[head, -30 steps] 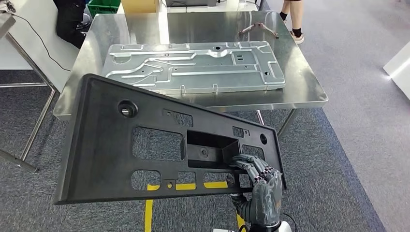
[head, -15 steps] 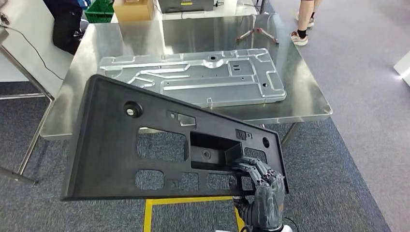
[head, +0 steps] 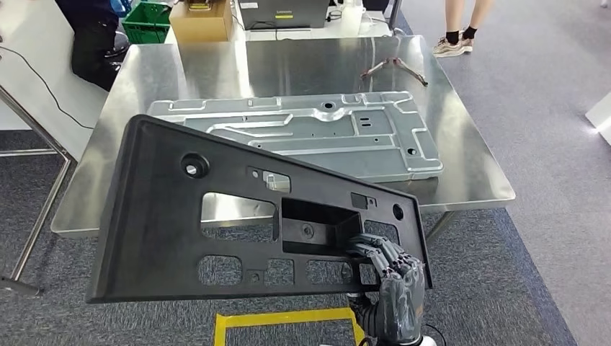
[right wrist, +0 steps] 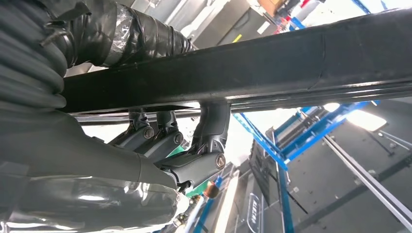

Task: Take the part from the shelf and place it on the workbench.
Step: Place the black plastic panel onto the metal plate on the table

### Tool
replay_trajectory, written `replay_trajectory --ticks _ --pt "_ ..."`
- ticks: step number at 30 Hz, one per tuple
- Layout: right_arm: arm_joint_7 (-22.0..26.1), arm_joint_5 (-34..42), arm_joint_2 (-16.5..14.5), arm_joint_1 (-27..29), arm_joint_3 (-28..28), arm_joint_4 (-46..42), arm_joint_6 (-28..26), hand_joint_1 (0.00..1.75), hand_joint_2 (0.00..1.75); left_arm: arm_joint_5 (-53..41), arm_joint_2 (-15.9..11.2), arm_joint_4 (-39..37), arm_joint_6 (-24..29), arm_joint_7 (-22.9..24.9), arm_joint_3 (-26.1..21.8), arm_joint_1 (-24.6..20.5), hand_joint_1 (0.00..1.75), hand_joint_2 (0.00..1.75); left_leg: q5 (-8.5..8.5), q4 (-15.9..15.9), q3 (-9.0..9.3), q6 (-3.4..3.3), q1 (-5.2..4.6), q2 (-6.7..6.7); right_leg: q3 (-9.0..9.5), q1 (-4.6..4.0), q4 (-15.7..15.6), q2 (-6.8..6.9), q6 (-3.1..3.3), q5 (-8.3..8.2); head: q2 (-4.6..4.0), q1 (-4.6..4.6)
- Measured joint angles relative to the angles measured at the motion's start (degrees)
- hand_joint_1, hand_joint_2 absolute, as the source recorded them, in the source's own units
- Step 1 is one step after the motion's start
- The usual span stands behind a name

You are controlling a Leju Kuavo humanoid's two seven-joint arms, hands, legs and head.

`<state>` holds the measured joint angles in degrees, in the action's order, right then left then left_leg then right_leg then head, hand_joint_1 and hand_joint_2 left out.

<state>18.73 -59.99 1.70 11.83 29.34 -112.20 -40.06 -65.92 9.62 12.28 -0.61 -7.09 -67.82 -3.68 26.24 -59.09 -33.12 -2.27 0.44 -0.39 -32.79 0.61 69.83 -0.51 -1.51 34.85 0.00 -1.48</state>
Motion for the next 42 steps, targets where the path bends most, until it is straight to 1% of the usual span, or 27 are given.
replay_trajectory --ticks 1,2,3,4,5,6,7,8,9,11,12,13,14,16,17,18,19,20,21,22,23,24,28,34,36,39,42 --pt "0.0 0.0 0.0 0.0 0.0 0.0 0.0 1.75 1.75 0.0 0.0 0.0 0.0 0.0 0.0 0.0 0.00 1.75 0.50 0.0 0.47 -0.09 -0.01 -0.03 -2.41 0.05 2.6 0.02 -0.16 1.54 0.00 0.01" --pt "0.0 0.0 0.0 0.1 0.0 0.0 0.0 1.75 1.75 0.0 0.0 0.0 0.0 0.0 0.0 0.0 0.00 1.75 1.07 0.0 1.08 -0.07 -0.02 -0.07 -4.21 0.09 3.8 0.06 -0.26 2.57 0.00 0.01" --pt "0.0 0.0 0.0 0.1 0.0 0.0 0.0 1.75 1.75 0.0 0.0 0.0 0.0 0.0 0.0 0.1 0.00 1.75 1.69 0.0 1.83 0.00 -0.02 -0.13 -5.27 0.11 3.5 0.11 -0.26 2.66 0.00 0.00" --pt "0.0 0.0 0.0 0.1 0.0 0.0 0.0 1.75 1.75 0.0 0.0 0.0 0.0 0.0 0.0 0.1 0.00 1.75 2.39 0.0 2.74 0.12 -0.02 -0.18 -5.58 0.10 1.5 0.15 -0.16 1.31 0.00 0.00" --pt "0.0 0.0 0.0 0.1 0.0 0.0 0.0 1.75 1.75 0.0 0.1 0.0 0.0 0.0 0.0 0.1 0.00 1.75 3.10 0.0 3.62 0.26 -0.03 -0.22 -5.36 -0.01 -1.6 0.19 0.10 -1.55 0.00 -0.01" --pt "0.0 0.0 0.0 0.1 0.0 0.0 0.0 1.75 1.75 0.0 0.2 0.0 0.0 0.0 0.0 0.2 0.00 1.75 3.80 0.0 4.52 0.44 -0.06 -0.24 -5.11 -0.23 -4.7 0.20 0.52 -5.06 0.00 0.00" --pt "0.0 0.0 0.0 0.1 0.0 0.1 0.0 1.75 1.75 0.0 0.3 0.0 0.0 0.0 0.0 0.2 0.00 1.75 4.42 0.1 5.09 0.72 -0.10 -0.32 -4.85 -0.50 -7.3 0.21 1.00 -7.69 -0.01 -0.04" --pt "0.0 0.0 0.0 0.1 0.0 0.1 0.0 1.75 1.75 0.0 0.4 0.0 0.0 -0.1 0.0 0.1 0.00 1.75 4.94 0.2 5.45 1.06 -0.14 -0.37 -4.73 -0.77 -8.8 0.22 1.48 -9.55 -0.01 -0.09" --pt "0.0 0.0 0.0 0.1 0.0 0.1 0.0 1.75 1.75 0.0 0.5 0.0 0.1 -0.1 0.0 0.0 0.00 1.75 5.12 0.2 5.84 1.44 -0.18 -0.41 -4.63 -0.94 -9.4 0.17 1.91 -10.05 -0.01 -0.13" --pt "0.0 0.0 0.0 0.1 -0.1 0.1 0.0 1.75 1.75 0.0 0.5 0.0 0.1 -0.1 0.0 -0.1 0.00 1.75 5.13 0.0 6.48 2.15 -0.21 -0.36 -3.46 -0.84 -10.3 0.08 2.61 -9.77 -0.01 -0.19" --pt "0.0 0.0 0.0 0.1 -0.1 0.1 0.0 1.75 1.75 0.0 0.5 0.0 0.2 -0.1 0.0 -0.2 0.00 1.75 5.05 -1.1 6.42 2.37 -0.21 -0.26 -2.59 -0.68 -10.9 0.08 2.94 -9.57 0.00 -0.19" --pt "0.0 0.0 0.0 0.0 -0.1 0.1 0.0 1.75 1.75 0.0 0.5 0.0 0.2 -0.1 0.0 -0.3 0.00 1.75 5.32 -3.0 5.60 2.63 -0.16 -0.18 -1.69 -0.52 -11.4 0.14 3.28 -9.36 0.00 -0.19" --pt "0.0 0.0 -0.1 0.0 -0.1 0.1 0.0 1.75 1.75 0.0 0.5 0.0 0.2 -0.1 0.0 -0.4 0.00 1.75 6.07 -5.8 4.01 2.85 -0.06 -0.09 -0.94 -0.41 -11.6 0.23 3.52 -9.10 0.00 -0.17" --pt "0.0 0.0 -0.1 -0.1 -0.1 0.1 0.0 1.75 1.75 0.0 0.5 0.0 0.3 -0.1 0.0 -0.4 0.00 1.75 9.02 -11.9 -0.33 3.36 0.12 -0.04 0.14 -0.37 -11.8 0.32 3.81 -8.28 0.00 -0.15" --pt "0.0 0.0 -0.1 -0.1 -0.1 0.1 0.0 1.75 1.75 0.0 0.5 0.0 0.4 -0.1 0.0 -0.4 0.00 1.75 10.43 -13.5 -2.13 3.58 0.24 -0.02 0.67 -0.36 -11.7 0.28 3.78 -7.81 0.00 -0.15" --pt "0.0 0.0 -0.1 -0.1 -0.1 0.2 0.0 1.75 1.75 0.0 0.5 0.0 0.5 -0.1 0.0 -0.3 0.00 1.75 10.85 -13.6 -3.27 3.74 0.34 0.00 1.28 -0.34 -11.7 0.19 3.70 -7.27 0.00 -0.15" --pt "0.0 0.0 -0.1 -0.1 -0.1 0.2 0.0 1.75 1.75 0.0 0.5 0.0 0.6 -0.1 0.0 -0.3 0.00 1.75 9.76 -12.1 -3.63 3.86 0.41 0.02 1.96 -0.30 -11.7 0.10 3.59 -6.71 0.00 -0.15" --pt "0.0 0.0 -0.1 -0.1 -0.1 0.2 0.0 1.75 1.75 0.0 0.5 0.0 0.7 -0.1 0.0 -0.2 0.00 1.75 7.12 -9.1 -3.34 3.86 0.47 0.03 2.67 -0.27 -11.6 0.05 3.43 -6.13 0.00 -0.16" --pt "0.0 0.0 -0.1 -0.1 -0.1 0.2 0.0 1.75 1.75 0.0 0.4 0.0 0.7 -0.1 0.0 -0.1 0.00 1.75 3.80 -5.9 -2.89 3.69 0.50 0.04 3.30 -0.26 -11.5 0.04 3.20 -5.56 0.00 -0.16" --pt "0.0 0.0 -0.1 -0.1 -0.1 0.2 0.0 1.75 1.75 0.0 0.4 0.0 0.8 -0.2 -0.1 -0.1 0.00 1.75 1.47 -3.3 -2.58 3.44 0.40 0.09 3.69 -0.29 -11.3 0.02 2.91 -5.06 0.00 -0.16" --pt "0.0 0.0 -0.1 -0.2 -0.1 0.2 0.0 1.75 1.75 0.0 0.4 0.0 0.8 -0.2 -0.1 -0.1 0.00 1.75 -0.33 -1.7 -2.37 3.05 0.28 0.12 3.85 -0.34 -11.2 0.00 2.55 -4.63 -0.01 -0.16" --pt "0.0 0.0 -0.1 -0.2 -0.1 0.2 0.0 1.75 1.75 0.0 0.4 0.0 0.9 -0.2 -0.1 0.0 0.00 1.75 -1.05 -1.1 -2.36 2.74 0.24 0.10 3.88 -0.47 -11.0 -0.01 2.31 -4.21 -0.01 -0.17" --pt "-0.1 0.0 -0.2 -0.3 -0.2 0.2 0.0 1.75 1.75 0.0 0.4 0.0 1.2 -0.1 -0.1 -0.1 0.00 1.75 -1.39 -1.0 -2.26 2.28 0.11 -0.03 3.98 -0.61 -11.2 0.10 2.81 -3.99 0.00 -0.17" --pt "0.0 0.0 -0.2 -0.4 -0.2 0.2 0.0 1.75 1.75 0.0 0.5 0.0 1.3 -0.1 -0.1 -0.4 0.00 1.75 -0.99 -0.9 -2.27 1.67 0.02 -0.05 4.32 -0.57 -12.0 0.14 2.63 -3.87 0.00 -0.17" --pt "0.0 0.0 -0.2 -0.4 -0.2 0.2 0.0 1.75 1.75 0.0 0.5 0.0 1.3 -0.1 -0.1 -0.4 0.00 1.75 -0.97 -1.0 -2.27 1.61 -0.02 -0.05 4.34 -0.53 -12.1 0.15 2.40 -3.89 -0.01 -0.17" --pt "0.0 0.0 -0.2 -0.4 -0.2 0.2 0.0 1.75 1.75 0.0 0.5 0.0 1.3 -0.1 -0.1 -0.4 0.00 1.75 -1.00 -1.0 -2.26 1.55 -0.10 -0.04 4.35 -0.43 -12.2 0.15 1.74 -3.94 -0.01 -0.17" --pt "0.0 0.0 -0.2 -0.4 -0.2 0.2 0.0 1.75 1.75 0.0 0.5 0.0 1.3 -0.1 -0.1 -0.4 0.00 1.75 -1.04 -1.0 -2.22 1.50 -0.12 -0.04 4.36 -0.42 -12.2 0.16 1.49 -3.98 0.00 -0.17"
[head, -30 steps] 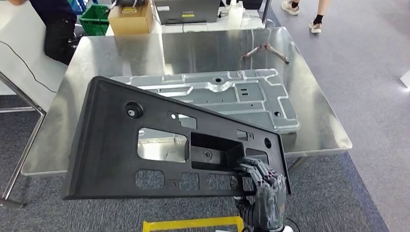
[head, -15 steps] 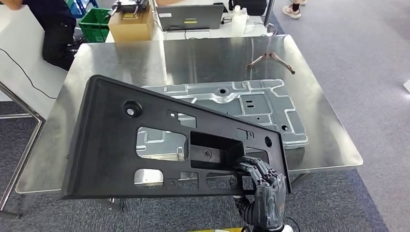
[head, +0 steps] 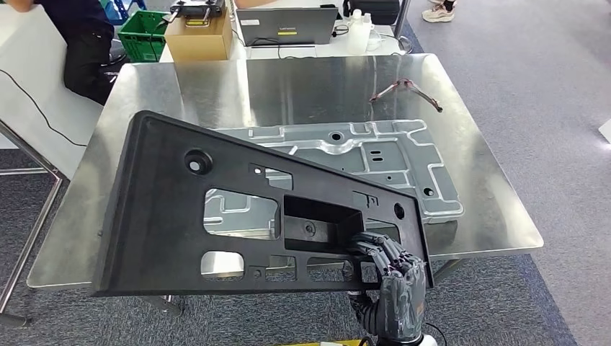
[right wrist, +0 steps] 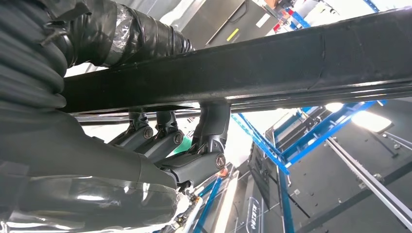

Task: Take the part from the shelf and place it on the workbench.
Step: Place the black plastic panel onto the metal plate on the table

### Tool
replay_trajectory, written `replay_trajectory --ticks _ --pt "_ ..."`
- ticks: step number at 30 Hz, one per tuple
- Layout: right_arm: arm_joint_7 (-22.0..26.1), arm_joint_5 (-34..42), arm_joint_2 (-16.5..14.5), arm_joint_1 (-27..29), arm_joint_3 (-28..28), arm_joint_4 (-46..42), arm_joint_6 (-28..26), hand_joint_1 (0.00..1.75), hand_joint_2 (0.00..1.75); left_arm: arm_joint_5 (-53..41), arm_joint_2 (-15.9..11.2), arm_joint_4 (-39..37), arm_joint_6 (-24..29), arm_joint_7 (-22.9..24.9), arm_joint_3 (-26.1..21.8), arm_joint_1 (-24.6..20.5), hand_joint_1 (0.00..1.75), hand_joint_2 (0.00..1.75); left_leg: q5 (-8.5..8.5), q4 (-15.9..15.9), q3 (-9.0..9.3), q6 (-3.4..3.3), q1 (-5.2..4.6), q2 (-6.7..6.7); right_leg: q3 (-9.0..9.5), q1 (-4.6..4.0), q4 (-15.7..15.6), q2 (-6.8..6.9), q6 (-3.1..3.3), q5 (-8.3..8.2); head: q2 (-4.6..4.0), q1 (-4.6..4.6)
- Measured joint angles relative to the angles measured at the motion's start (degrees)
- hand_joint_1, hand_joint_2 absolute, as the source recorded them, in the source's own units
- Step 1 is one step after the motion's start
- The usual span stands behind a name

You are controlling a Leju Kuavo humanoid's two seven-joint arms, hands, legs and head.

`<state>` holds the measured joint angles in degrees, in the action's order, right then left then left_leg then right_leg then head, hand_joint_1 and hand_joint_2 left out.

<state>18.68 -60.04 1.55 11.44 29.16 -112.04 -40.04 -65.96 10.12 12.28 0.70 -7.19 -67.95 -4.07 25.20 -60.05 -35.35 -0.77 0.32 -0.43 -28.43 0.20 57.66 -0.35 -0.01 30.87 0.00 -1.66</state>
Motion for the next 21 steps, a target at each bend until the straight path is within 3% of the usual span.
replay_trajectory --ticks 21 --pt "-0.3 -0.7 0.0 -0.1 0.0 0.0 0.0 1.75 1.75 0.0 0.0 0.0 0.1 0.1 0.0 0.0 0.00 1.75 -0.09 0.2 0.17 0.05 0.07 0.01 0.01 -0.08 0.1 0.01 -0.03 0.00 0.00 0.01"
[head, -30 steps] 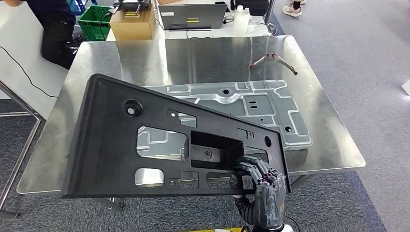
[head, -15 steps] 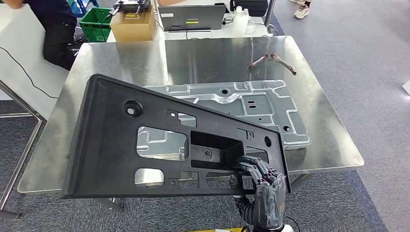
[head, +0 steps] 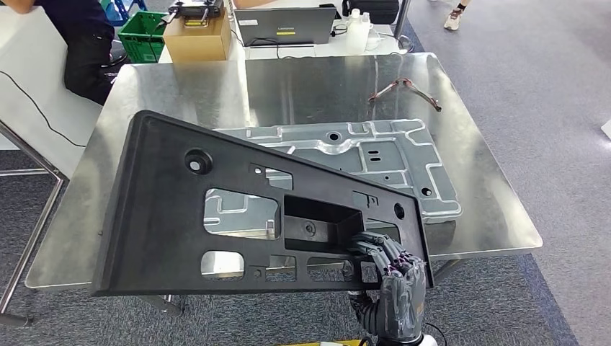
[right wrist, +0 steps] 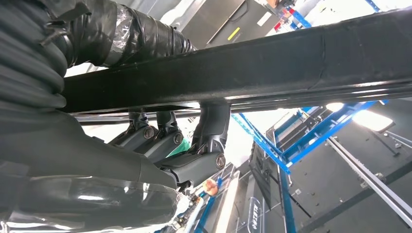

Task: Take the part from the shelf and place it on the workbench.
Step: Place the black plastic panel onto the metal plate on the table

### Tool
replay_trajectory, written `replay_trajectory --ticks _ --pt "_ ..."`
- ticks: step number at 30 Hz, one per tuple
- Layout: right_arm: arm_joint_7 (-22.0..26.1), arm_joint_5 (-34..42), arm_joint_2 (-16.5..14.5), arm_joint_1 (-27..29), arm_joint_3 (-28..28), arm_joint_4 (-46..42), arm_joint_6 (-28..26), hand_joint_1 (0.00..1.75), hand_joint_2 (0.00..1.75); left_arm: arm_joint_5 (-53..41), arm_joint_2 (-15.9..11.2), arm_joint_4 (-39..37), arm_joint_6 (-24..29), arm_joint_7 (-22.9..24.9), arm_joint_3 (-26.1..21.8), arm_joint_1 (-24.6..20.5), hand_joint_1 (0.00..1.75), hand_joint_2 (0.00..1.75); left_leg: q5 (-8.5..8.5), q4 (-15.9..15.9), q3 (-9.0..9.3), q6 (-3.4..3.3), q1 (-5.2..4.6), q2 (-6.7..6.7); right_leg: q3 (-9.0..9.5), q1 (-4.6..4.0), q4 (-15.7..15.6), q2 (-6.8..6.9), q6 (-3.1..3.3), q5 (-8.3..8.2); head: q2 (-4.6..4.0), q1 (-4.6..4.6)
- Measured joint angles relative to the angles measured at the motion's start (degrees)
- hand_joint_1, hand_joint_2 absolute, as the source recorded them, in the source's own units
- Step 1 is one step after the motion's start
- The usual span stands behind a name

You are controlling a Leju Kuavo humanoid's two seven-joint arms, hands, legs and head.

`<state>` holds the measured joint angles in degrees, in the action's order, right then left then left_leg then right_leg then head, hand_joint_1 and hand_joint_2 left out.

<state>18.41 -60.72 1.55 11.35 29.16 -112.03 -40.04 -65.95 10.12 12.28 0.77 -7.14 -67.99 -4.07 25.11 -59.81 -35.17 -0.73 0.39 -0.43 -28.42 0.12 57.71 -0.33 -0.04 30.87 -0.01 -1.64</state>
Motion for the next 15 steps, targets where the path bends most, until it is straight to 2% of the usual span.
replay_trajectory --ticks 9,15 --pt "-4.8 -7.3 0.6 -2.3 0.0 1.2 0.0 1.75 1.75 0.0 0.0 0.0 0.2 0.7 -0.3 0.0 0.00 1.75 -0.01 0.0 0.02 0.01 0.00 0.01 0.02 0.01 0.0 0.00 0.00 0.00 0.01 0.00" --pt "-6.0 -8.9 1.4 -3.1 0.0 1.9 0.0 1.75 1.75 0.0 -0.2 0.0 0.3 0.9 -0.6 -0.1 0.00 1.75 -0.01 0.0 0.02 0.01 0.00 0.01 0.01 0.01 0.0 0.00 0.00 0.00 0.01 0.00"
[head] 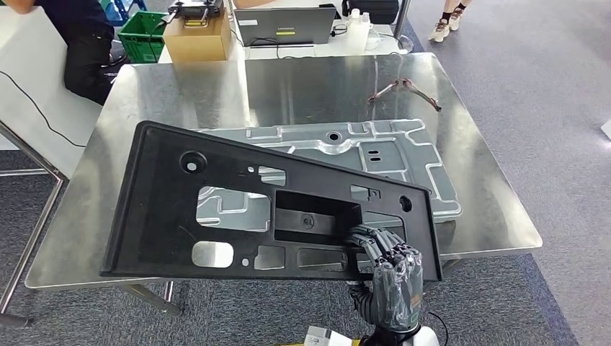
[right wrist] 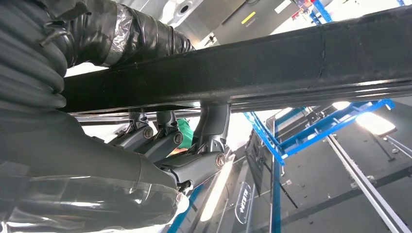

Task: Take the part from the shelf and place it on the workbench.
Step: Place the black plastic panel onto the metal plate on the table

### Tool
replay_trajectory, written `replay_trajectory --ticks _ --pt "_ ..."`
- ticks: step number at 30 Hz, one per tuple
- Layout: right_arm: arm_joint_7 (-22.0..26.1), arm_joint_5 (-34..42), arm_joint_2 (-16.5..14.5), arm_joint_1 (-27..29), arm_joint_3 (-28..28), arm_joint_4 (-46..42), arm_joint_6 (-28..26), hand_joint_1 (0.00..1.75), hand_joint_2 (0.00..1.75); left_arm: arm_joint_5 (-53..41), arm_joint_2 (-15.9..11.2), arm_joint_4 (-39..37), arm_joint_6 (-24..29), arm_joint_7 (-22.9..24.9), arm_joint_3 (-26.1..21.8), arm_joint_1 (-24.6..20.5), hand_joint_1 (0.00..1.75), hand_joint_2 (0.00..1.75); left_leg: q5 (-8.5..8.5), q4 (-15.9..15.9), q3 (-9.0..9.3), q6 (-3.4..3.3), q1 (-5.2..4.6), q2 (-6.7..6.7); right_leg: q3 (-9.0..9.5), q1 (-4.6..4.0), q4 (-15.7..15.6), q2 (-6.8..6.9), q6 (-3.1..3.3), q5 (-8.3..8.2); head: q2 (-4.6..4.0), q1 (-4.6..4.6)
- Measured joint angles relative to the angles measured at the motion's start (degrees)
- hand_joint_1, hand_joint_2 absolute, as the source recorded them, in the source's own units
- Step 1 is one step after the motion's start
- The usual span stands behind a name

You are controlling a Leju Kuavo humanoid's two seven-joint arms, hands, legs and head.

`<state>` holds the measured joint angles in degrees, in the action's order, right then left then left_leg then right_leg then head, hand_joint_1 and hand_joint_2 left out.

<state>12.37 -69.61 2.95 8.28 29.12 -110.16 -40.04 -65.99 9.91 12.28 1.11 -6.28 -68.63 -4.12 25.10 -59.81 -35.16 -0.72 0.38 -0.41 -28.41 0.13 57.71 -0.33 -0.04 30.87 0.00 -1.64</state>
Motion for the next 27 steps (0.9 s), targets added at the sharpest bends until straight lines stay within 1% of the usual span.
replay_trajectory --ticks 9,16,27 --pt "-1.0 -1.6 0.6 -0.6 0.0 0.2 0.0 1.75 1.75 -0.7 -0.4 0.0 -0.7 -0.6 0.0 0.0 0.00 1.75 0.00 0.0 0.01 0.00 0.00 0.00 0.00 -0.01 0.0 0.00 0.00 0.00 0.00 0.00" --pt "-1.4 -5.4 0.9 -0.8 -0.9 0.2 0.0 1.75 1.75 -1.1 -0.8 0.0 -2.4 -1.7 0.0 0.0 0.00 1.75 -0.01 0.0 0.01 0.01 0.00 0.00 0.00 0.00 0.0 0.00 0.00 0.00 -0.02 0.00" --pt "-2.0 -6.4 1.3 -0.9 -1.6 0.2 0.0 1.75 1.75 -1.1 -1.2 0.0 -2.5 -1.9 0.0 0.0 0.00 1.75 -0.01 0.0 0.01 0.01 0.00 0.00 0.00 0.00 0.0 0.00 0.00 0.00 0.00 0.00"
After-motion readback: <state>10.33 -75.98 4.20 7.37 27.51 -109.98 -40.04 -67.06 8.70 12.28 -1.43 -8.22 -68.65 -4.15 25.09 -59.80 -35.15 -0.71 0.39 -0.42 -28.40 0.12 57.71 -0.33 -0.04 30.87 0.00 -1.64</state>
